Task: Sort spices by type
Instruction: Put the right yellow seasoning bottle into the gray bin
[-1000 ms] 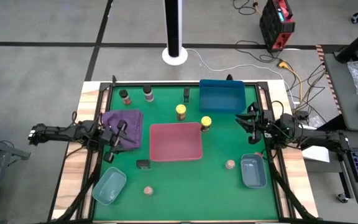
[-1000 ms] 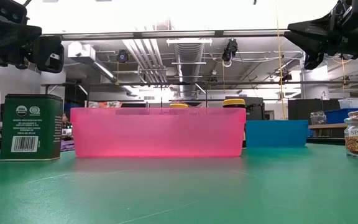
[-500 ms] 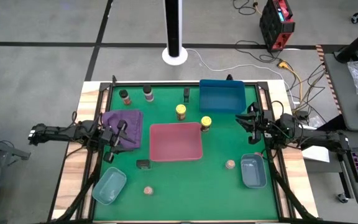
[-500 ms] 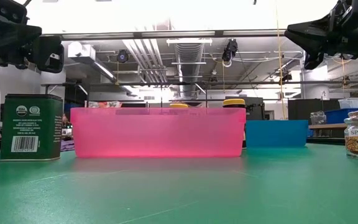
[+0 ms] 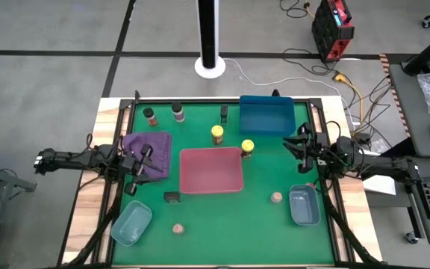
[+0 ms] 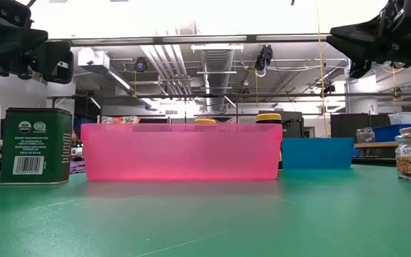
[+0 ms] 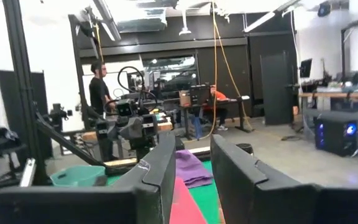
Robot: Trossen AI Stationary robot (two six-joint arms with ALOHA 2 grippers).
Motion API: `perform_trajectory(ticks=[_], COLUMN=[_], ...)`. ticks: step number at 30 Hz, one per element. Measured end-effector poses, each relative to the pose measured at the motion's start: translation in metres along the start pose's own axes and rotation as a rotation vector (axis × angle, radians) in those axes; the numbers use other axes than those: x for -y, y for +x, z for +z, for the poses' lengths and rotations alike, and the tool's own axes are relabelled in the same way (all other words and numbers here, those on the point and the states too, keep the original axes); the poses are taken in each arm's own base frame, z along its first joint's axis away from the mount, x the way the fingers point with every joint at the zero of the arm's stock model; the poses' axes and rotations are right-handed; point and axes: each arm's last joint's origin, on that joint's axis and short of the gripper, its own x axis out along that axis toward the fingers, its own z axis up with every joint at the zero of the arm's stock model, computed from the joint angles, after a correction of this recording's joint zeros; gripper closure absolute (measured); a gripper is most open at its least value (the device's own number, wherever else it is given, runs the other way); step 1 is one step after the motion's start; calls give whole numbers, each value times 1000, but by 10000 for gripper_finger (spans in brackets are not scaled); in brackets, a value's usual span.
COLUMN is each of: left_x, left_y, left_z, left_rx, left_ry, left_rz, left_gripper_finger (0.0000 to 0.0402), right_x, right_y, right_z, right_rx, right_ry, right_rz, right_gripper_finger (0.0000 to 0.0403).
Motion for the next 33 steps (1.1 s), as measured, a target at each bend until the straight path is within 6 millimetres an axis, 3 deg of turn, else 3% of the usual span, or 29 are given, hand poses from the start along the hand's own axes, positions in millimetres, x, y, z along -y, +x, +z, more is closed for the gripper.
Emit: perform_trajectory(ticks=[9,16,20,23,29,33], left_x=[0,0,0,-1,-6,-8], left_y=[0,0,0,0,0,-1], left_z=[0,-1,-1,-1,-1,1], left_rx=[-3,-8,-9,-15,-67,-68], left_ry=[16,318,413,492,519,520], left_rz=[0,4,4,11,174,254], left_gripper_finger=[260,260,260,260,260,260], right_x=[0,0,0,0,0,2], right_y=[0,0,3,7,30,65], right_z=[0,2,18,36,70,80], right_rx=[0,3,53,93,52,-109], right_ry=[139,287,416,416,307,283], right_rz=[0,0,-28,-71,-184,-308], right_gripper_finger=[307,323,333,337,337,329])
